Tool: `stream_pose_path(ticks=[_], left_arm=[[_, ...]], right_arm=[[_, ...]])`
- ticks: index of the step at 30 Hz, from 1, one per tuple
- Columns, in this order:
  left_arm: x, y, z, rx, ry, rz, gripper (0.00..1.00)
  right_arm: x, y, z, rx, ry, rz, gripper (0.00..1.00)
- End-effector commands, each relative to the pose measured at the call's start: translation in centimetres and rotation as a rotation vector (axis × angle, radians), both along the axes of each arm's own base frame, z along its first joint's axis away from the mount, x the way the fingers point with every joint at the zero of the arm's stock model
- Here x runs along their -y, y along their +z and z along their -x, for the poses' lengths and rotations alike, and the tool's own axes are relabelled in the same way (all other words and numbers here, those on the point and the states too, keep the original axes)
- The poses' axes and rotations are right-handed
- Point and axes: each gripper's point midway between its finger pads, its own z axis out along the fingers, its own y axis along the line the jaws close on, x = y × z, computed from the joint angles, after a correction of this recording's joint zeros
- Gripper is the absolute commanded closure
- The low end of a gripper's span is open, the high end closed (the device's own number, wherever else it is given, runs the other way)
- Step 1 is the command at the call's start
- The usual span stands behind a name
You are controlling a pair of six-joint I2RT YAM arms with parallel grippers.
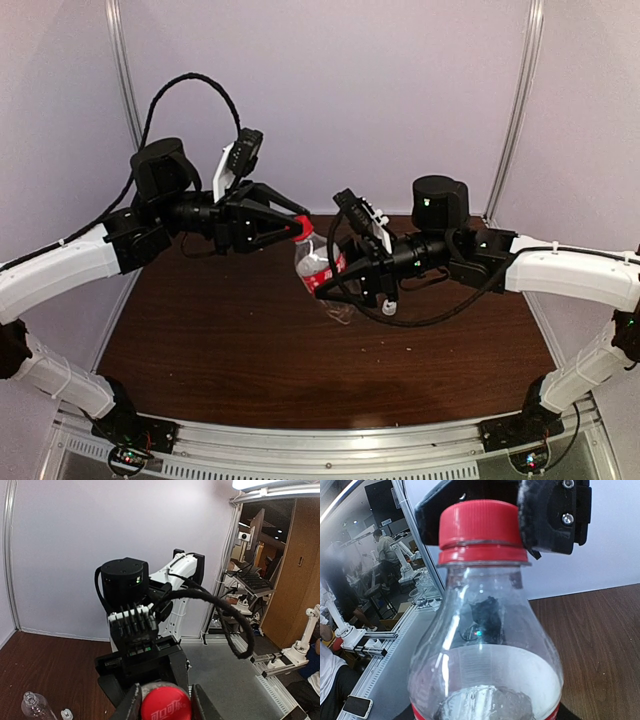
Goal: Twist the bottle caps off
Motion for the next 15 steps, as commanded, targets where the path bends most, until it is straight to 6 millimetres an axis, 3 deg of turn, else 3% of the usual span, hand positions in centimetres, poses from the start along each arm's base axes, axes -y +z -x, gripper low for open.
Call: stream_pose_path(ticks=[1, 6, 11, 15], left_arm=[[0.5, 0.5, 0.1, 0.007, -0.001, 0.021, 0.81], [1.1, 0.4, -1.8, -0.036, 0.147, -0.009, 1.0], [1.2, 1.0, -5.3, -0.143, 0.452, -0.047, 1.0], [0.4, 0.4, -7.8, -0.273, 0.693, -0.071, 1.0]], right_arm=[[0.1, 1.6, -1.3, 0.046, -0.086, -0.024, 0.65], [0.5, 1.4, -4.6, 0.088, -0.291, 0.025, 0.66], [1.8, 0.6, -8.0, 0.12, -0.506, 0.086, 0.67], [2.5, 0.1, -9.7, 0.132, -0.616, 0.109, 0.68]])
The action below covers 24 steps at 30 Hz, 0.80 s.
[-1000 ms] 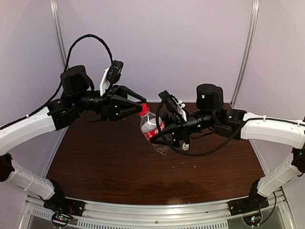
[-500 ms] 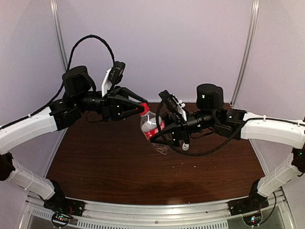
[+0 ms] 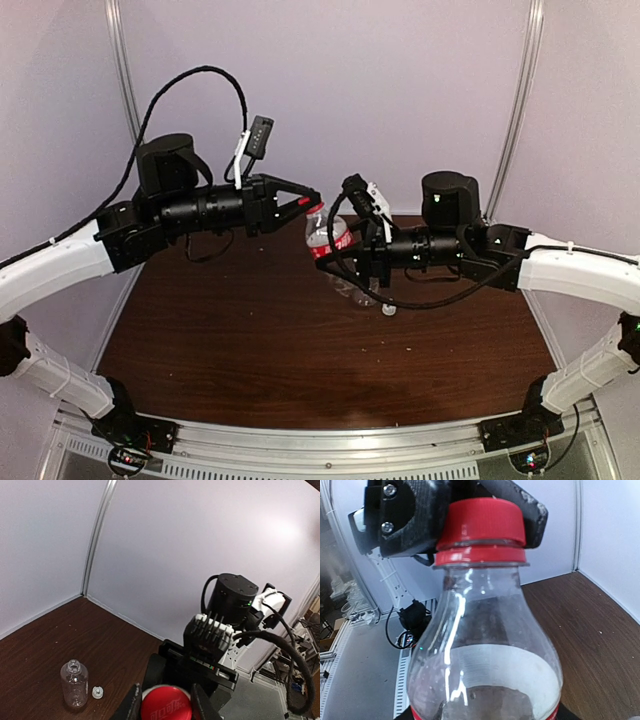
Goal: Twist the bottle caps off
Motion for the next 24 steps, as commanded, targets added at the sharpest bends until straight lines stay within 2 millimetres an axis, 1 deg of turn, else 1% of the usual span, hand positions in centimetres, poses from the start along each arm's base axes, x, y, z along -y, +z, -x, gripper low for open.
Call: stream_pose_path(ticks=[1, 4, 8, 9, 11, 14, 15, 18, 20, 23, 24], left_arm=[[-1.2, 0.1, -3.2, -0.117, 0.343, -0.016, 1.0], [-1.4, 0.0, -3.8, -0.123, 0.441, -0.045, 1.0], [-1.4, -0.4, -4.2, -0.125, 0.484, -0.061, 1.0], [-1.5, -0.5, -4.3, -0.125, 0.485, -0.061, 0.99], [-1.6, -0.3, -4.1, -0.117, 0.479, -0.053, 0.92], [-1.4, 0.5, -3.1, -0.055, 0.425, -0.03, 0.77], [-1.4, 0.7, -2.8, -0.022, 0.4, -0.03, 0.69], [-1.4, 1.1, -1.4, 0.045, 0.334, -0.04, 0.53], [-1.4, 1.3, -0.2, 0.098, 0.263, -0.056, 0.45], [-1.2, 1.6, 2.1, 0.174, 0.131, -0.08, 0.35], [-1.3, 1.4, 2.6, 0.19, 0.102, -0.094, 0.31]], right_arm=[[1.5, 0.1, -4.4, 0.027, -0.271, 0.035, 0.68], [1.9, -0.2, -5.1, 0.029, -0.316, 0.042, 0.68], [2.0, -0.1, -5.3, 0.03, -0.329, 0.044, 0.68], [2.0, -0.2, -5.2, 0.029, -0.326, 0.045, 0.68], [2.0, -0.4, -5.1, 0.029, -0.321, 0.048, 0.68], [1.9, -0.5, -4.6, 0.03, -0.291, 0.044, 0.68], [1.8, -0.5, -4.4, 0.032, -0.276, 0.042, 0.68], [1.6, -0.2, -3.4, 0.04, -0.223, 0.033, 0.67], [1.5, -0.1, -2.7, 0.042, -0.183, 0.026, 0.66], [1.1, 0.0, -1.5, 0.039, -0.11, 0.008, 0.66], [1.0, -0.2, -1.0, 0.032, -0.08, 0.006, 0.65]])
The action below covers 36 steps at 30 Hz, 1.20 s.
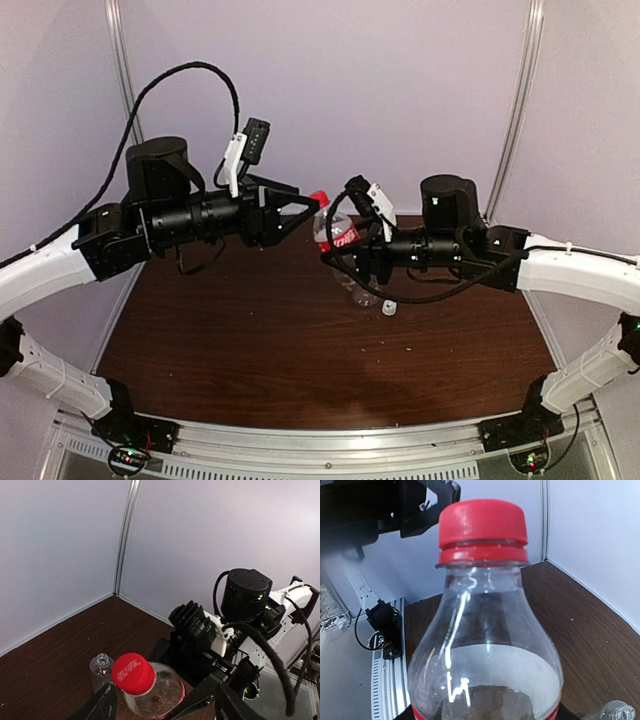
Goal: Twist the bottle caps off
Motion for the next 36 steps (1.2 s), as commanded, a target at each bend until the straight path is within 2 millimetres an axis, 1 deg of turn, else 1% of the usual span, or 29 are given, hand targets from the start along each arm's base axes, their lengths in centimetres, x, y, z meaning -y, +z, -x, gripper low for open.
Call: stream_pose_path(ticks=[1, 3, 6, 12, 16, 22, 28, 30, 31, 36], left_arm=[[-0.4, 1.7, 3.6, 0.153, -0.202, -0.036, 0.27], [-0.6, 1.7, 4.1, 0.167, -0.243, -0.054, 0.21], [-0.9, 1.6, 4.9, 0.187, -0.304, -0.067, 0.18], [-0.7, 1.9, 6.9, 0.221, -0.458, -0.034, 0.18], [-0.6, 2.0, 6.7, 0.221, -0.489, -0.01, 0.22], [-0.8, 2.7, 6.2, 0.221, -0.519, 0.045, 0.25], [-0.1, 2.3, 6.5, 0.208, -0.6, 0.069, 0.3], [0.3, 1.9, 6.7, 0.183, -0.64, 0.073, 0.34], [0.4, 2.2, 6.8, 0.193, -0.658, 0.089, 0.37], [0.9, 2.2, 7.2, 0.173, -0.704, 0.115, 0.47]], right_arm=[[-0.1, 1.0, 2.5, -0.006, 0.123, -0.049, 0.65], [-0.3, 1.5, 3.3, 0.0, 0.175, -0.074, 0.66], [-0.6, 1.6, 4.5, -0.011, 0.249, -0.093, 0.65], [-1.2, 1.8, 6.8, -0.051, 0.406, -0.118, 0.65], [-1.3, 2.2, 7.9, -0.068, 0.468, -0.133, 0.65], [-1.4, 2.1, 8.7, -0.095, 0.527, -0.139, 0.65], [-1.4, 2.5, 9.4, -0.111, 0.57, -0.156, 0.65], [-1.4, 2.7, 9.5, -0.112, 0.581, -0.167, 0.65], [-1.4, 2.8, 9.6, -0.113, 0.583, -0.17, 0.65], [-1.4, 2.8, 9.7, -0.117, 0.589, -0.178, 0.66]])
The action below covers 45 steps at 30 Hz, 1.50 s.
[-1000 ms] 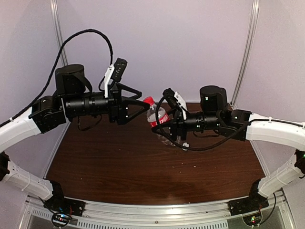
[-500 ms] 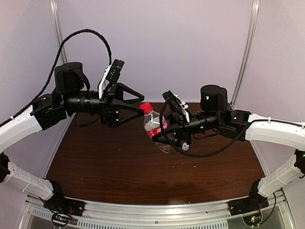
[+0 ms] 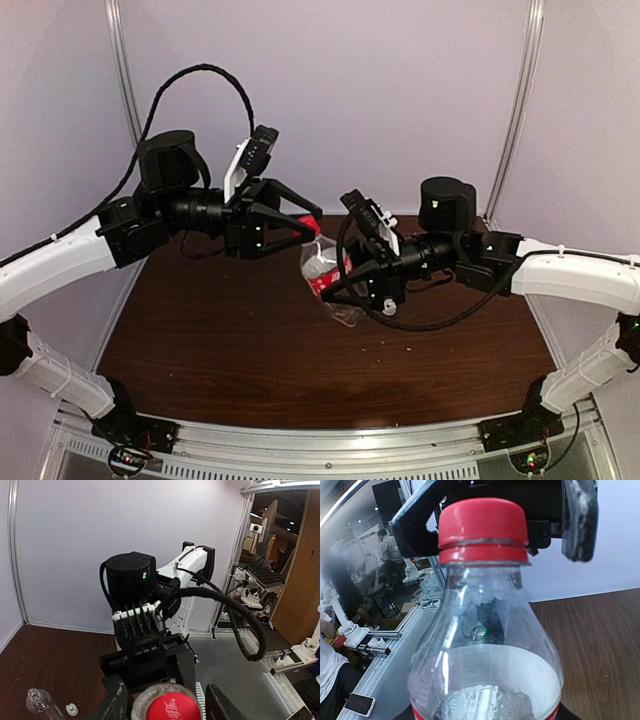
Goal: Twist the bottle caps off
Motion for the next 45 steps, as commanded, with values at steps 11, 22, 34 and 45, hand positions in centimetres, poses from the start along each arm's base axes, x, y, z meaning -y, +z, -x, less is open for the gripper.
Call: stream_pose_path(ticks=[11, 22, 34, 45], left_arm=[[0.0, 1.0, 1.0, -0.01, -0.085, 0.078, 0.62], [-0.5, 1.9, 0.7, -0.042, -0.036, 0.109, 0.81], [-2.2, -0.4, -7.8, -0.376, 0.674, 0.032, 1.0], [-1.0, 0.2, -7.0, -0.286, 0.665, 0.021, 0.77]], right_arm=[[-0.2, 0.8, 0.1, 0.007, 0.016, -0.036, 0.66], [-0.5, -0.1, -0.9, 0.007, -0.034, -0.005, 0.67], [0.2, -1.7, -6.8, 0.082, -0.389, 0.119, 0.69], [0.5, -1.8, -7.1, 0.1, -0.415, 0.119, 0.7]])
